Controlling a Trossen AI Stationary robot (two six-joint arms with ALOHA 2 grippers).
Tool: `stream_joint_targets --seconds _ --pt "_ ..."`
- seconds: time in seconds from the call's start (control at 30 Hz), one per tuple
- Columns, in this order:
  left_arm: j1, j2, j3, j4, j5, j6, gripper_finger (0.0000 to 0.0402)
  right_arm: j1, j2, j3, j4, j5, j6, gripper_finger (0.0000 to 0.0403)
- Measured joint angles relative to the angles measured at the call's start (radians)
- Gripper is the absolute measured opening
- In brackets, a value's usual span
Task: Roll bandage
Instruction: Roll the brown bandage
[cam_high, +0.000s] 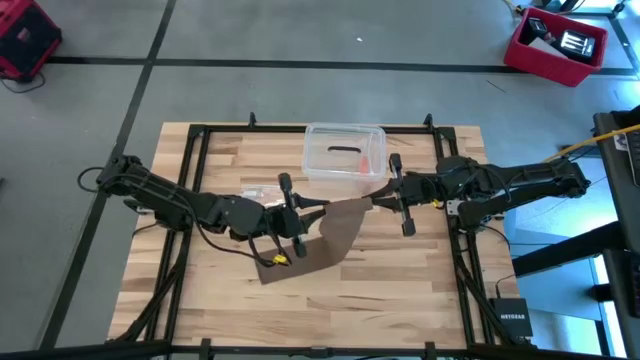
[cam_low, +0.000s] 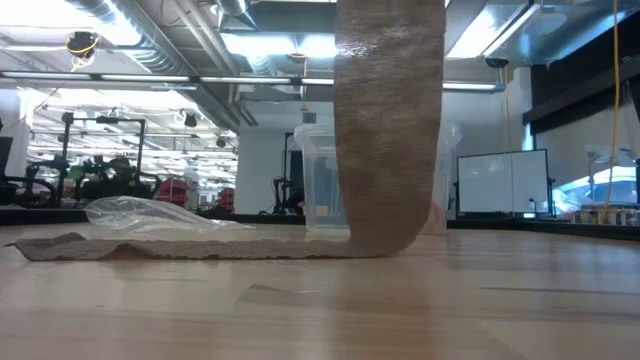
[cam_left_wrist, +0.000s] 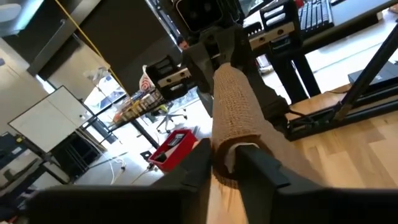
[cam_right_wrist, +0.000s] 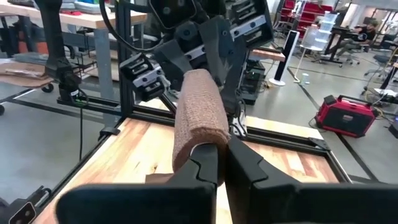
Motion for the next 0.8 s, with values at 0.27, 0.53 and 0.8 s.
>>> stream_joint_targets --seconds 0.27,0.53,0.8 --pt "0.0 -0.008 0.002 0.021 -0.012 0.036 0.0004 0.003 -0.005 0.016 -0.057 0.086 0.078 0.0095" --pt "-0.024 -0.046 0.001 0.05 -0.04 0.102 0.0002 -0.001 -0.08 0.209 -0.508 0.32 0.103 0.0203" --pt "-0.012 -0.047 0.001 0.085 -0.046 0.108 0.0001 0.0 -0.153 0.195 -0.65 0.269 0.211 0.0232"
